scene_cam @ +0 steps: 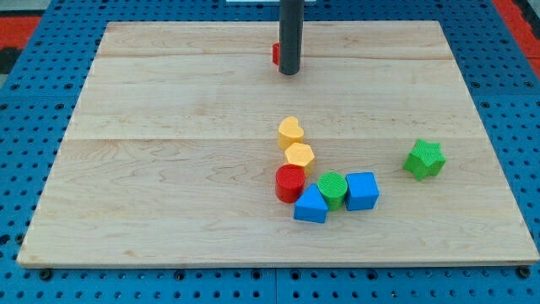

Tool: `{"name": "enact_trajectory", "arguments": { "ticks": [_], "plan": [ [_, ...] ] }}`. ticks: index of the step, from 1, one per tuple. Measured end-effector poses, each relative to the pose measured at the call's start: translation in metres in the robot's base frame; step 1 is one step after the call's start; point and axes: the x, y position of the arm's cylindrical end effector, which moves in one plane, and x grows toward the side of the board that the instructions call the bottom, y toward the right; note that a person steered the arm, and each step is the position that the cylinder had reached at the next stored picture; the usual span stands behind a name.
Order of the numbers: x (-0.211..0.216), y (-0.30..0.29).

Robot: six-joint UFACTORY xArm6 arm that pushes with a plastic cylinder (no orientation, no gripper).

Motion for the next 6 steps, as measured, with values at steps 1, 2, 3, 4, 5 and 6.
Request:
{"name": "enact_trajectory", "arguments": {
  "ticks": [1,2,3,4,5,6],
  "plan": [
    [0.002,0.0],
    [0.005,0.003],
    [0.008,0.024],
    [0.008,0.088],
    [0.012,0.165],
    [0.073,0.194]
  ]
}}
